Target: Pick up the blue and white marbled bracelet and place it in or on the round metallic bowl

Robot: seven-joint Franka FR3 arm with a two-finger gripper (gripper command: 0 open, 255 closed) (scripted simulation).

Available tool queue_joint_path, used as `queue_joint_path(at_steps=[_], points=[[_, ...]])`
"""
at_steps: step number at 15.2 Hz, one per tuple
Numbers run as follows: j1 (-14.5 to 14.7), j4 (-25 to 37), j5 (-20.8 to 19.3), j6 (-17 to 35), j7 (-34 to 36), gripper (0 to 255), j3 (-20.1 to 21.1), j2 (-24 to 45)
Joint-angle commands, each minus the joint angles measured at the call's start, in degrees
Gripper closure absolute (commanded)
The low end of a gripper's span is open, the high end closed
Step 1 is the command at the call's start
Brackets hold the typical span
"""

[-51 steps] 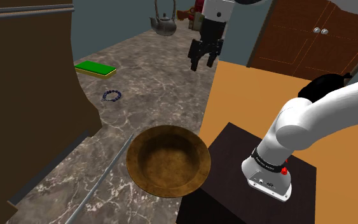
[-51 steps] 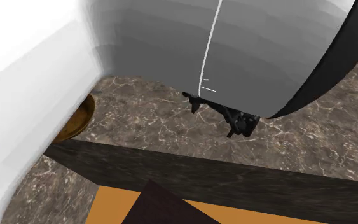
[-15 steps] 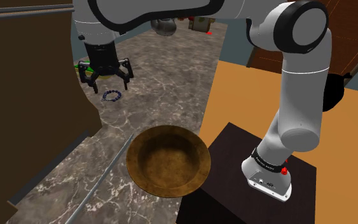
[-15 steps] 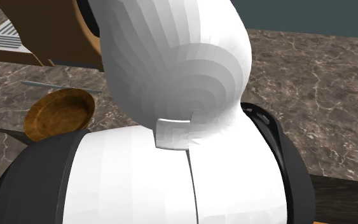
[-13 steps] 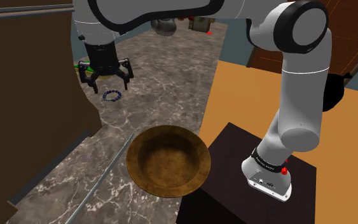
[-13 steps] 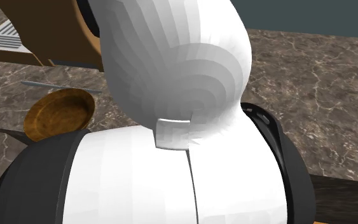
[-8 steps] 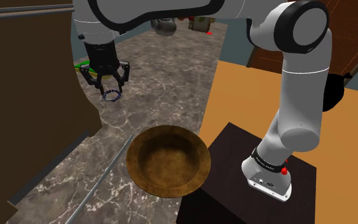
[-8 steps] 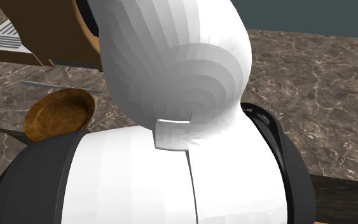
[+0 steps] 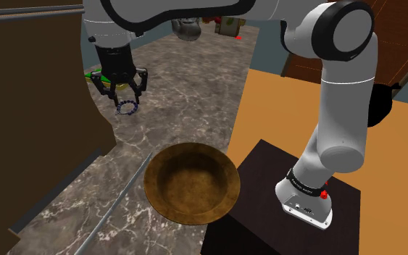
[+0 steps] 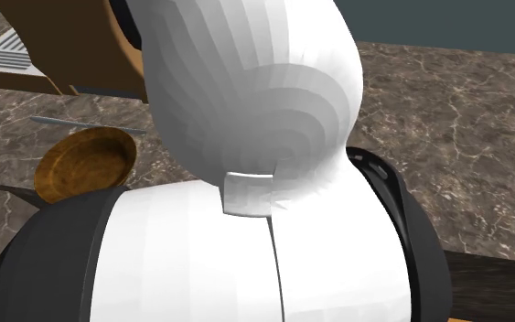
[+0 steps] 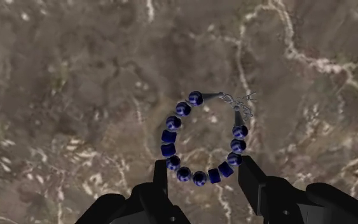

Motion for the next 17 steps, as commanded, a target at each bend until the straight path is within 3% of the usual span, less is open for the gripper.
queue_joint_path(at_steps=[1, 17], points=[[0.23, 1.47, -0.03, -1.39, -0.1, 255, 0.03, 0.13], [5.25, 22.26, -2.66, -16.97, -0.99, 255, -0.32, 5.34]])
